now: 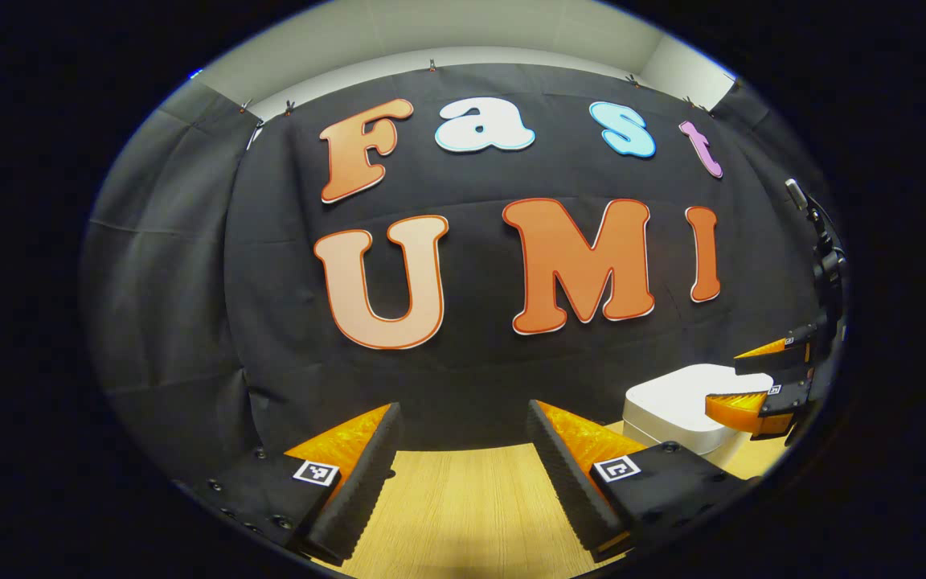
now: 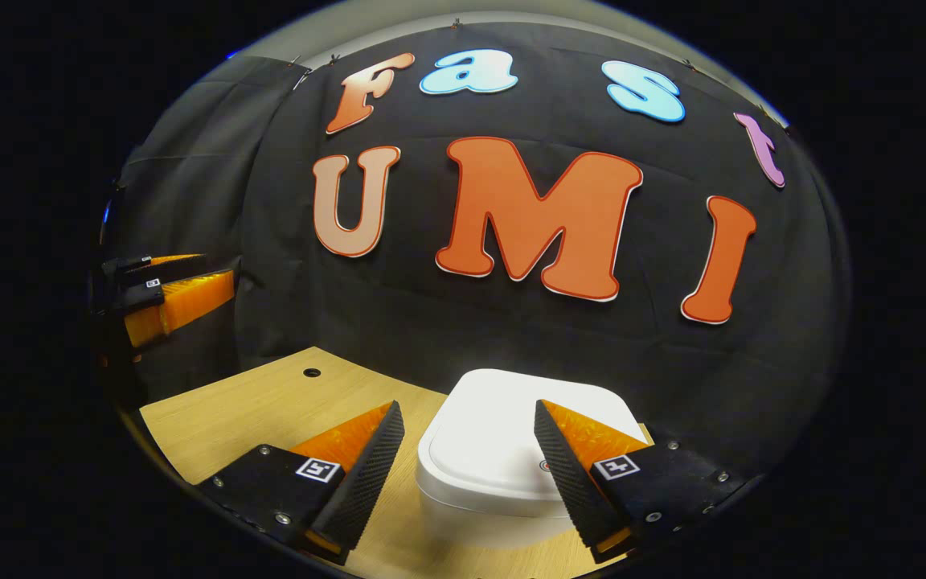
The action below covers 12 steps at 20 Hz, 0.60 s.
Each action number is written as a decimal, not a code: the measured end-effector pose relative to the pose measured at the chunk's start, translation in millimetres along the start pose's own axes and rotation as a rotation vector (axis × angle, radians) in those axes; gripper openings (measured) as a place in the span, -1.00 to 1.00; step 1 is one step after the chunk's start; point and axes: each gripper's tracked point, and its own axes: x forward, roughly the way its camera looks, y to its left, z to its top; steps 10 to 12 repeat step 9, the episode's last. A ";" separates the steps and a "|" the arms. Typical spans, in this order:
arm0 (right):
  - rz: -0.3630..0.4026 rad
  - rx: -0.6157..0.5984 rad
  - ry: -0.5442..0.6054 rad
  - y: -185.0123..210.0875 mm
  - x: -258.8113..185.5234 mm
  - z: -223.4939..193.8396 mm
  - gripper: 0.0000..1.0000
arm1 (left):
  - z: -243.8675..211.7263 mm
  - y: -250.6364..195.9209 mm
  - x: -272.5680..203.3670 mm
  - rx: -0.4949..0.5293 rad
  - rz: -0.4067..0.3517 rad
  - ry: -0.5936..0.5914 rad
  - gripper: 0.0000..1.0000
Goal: Press the lid of the desktop garbage bin to open it, pick up the crumpled paper on the desktop and throw it into the bin, then pick up the pop can on the desktop and drop it into the bin, and finally close the garbage bin lid.
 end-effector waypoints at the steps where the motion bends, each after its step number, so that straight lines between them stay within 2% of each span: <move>1: 0.003 -0.001 -0.011 2.0 -1.7 3.6 0.98 | 2.5 -0.5 0.3 -0.004 0.003 -0.012 0.98; 12: -0.001 -0.009 -0.035 14.3 -3.0 4.5 0.99 | 3.4 -3.6 1.0 -0.012 0.007 -0.026 0.98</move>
